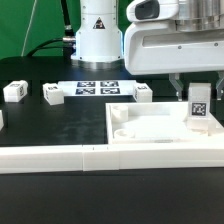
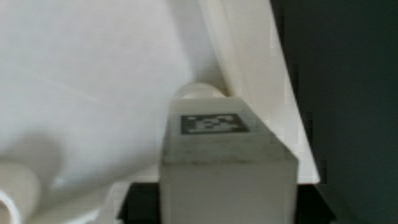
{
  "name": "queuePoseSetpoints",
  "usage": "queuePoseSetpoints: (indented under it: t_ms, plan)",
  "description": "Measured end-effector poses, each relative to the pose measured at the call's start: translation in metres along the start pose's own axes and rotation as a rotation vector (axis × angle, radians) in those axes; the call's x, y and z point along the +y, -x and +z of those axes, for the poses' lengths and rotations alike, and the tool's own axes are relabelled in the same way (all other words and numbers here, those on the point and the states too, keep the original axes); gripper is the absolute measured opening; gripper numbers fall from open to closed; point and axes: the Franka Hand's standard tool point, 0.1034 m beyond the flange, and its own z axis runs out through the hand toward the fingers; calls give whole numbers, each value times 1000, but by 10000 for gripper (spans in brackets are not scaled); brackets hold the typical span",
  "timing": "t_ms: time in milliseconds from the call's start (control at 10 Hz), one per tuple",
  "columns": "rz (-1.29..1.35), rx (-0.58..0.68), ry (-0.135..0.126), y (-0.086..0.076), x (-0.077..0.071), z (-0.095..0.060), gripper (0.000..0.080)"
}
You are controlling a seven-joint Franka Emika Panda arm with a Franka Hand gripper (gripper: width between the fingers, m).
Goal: Assemble one leg
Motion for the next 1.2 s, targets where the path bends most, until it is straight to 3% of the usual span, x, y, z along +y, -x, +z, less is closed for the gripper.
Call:
queuePoseSetpoints:
  t_ms: [300, 600, 800, 900, 1200]
  plan:
    - [245, -6, 18, 3, 0, 1, 299]
    - [332, -18, 9, 4, -1, 1, 299]
    - [202, -19, 9, 4, -1, 1, 581]
    - [49, -29, 21, 6, 0, 1, 628]
    - [-408, -24, 64, 6, 3, 4, 646]
